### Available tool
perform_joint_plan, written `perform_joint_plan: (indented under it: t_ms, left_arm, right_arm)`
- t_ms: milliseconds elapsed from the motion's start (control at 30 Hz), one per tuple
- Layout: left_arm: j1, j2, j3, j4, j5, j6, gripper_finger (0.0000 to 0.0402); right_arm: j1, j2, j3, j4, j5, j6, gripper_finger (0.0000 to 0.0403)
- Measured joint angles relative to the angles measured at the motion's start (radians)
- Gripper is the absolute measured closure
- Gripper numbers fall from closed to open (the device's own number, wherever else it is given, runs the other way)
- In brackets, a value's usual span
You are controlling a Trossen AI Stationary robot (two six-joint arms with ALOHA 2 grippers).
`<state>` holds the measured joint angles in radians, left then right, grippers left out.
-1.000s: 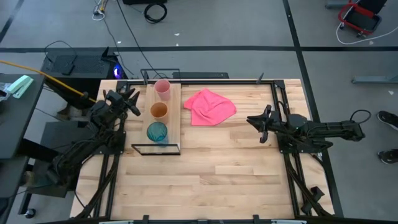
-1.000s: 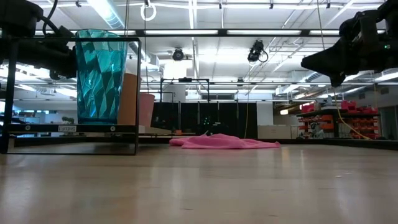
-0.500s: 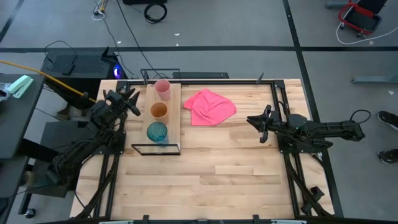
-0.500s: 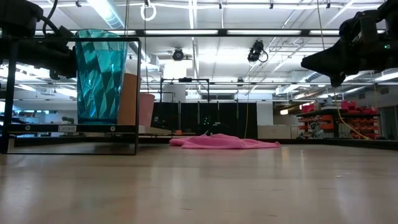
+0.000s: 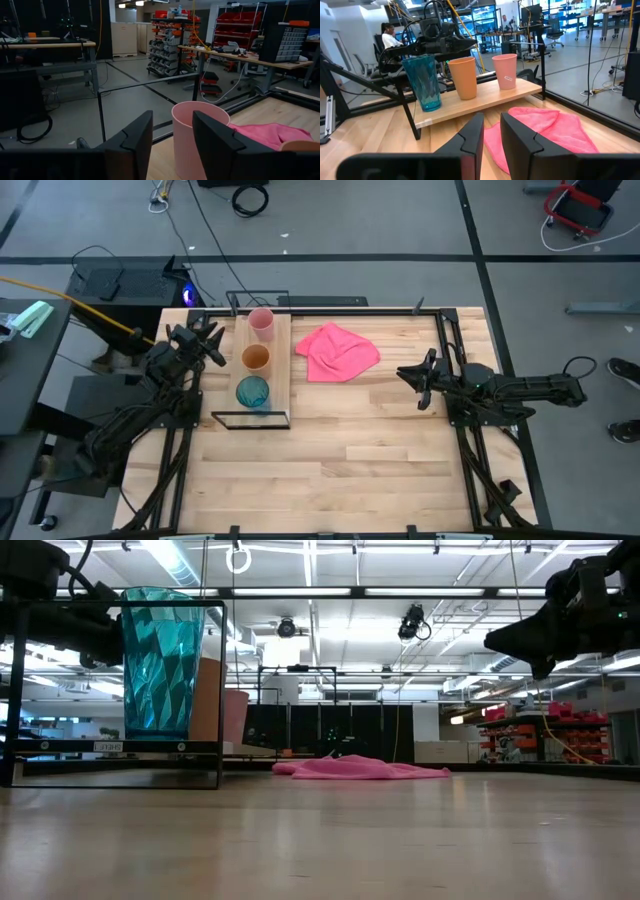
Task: Stack small to large cups/mugs on shelf
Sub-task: Return to Home Position
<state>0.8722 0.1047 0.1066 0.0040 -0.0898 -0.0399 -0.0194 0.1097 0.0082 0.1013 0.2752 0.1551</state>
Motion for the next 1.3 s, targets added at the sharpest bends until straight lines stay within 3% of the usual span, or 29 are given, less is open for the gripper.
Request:
perform_joint_plan:
  t_ms: [1300]
  left_arm:
    - [0.000, 0.000, 0.000, 0.000, 0.000, 0.000, 0.0251]
  right_arm:
    - [0.000, 0.000, 0.000, 0.000, 0.000, 0.000, 0.0330]
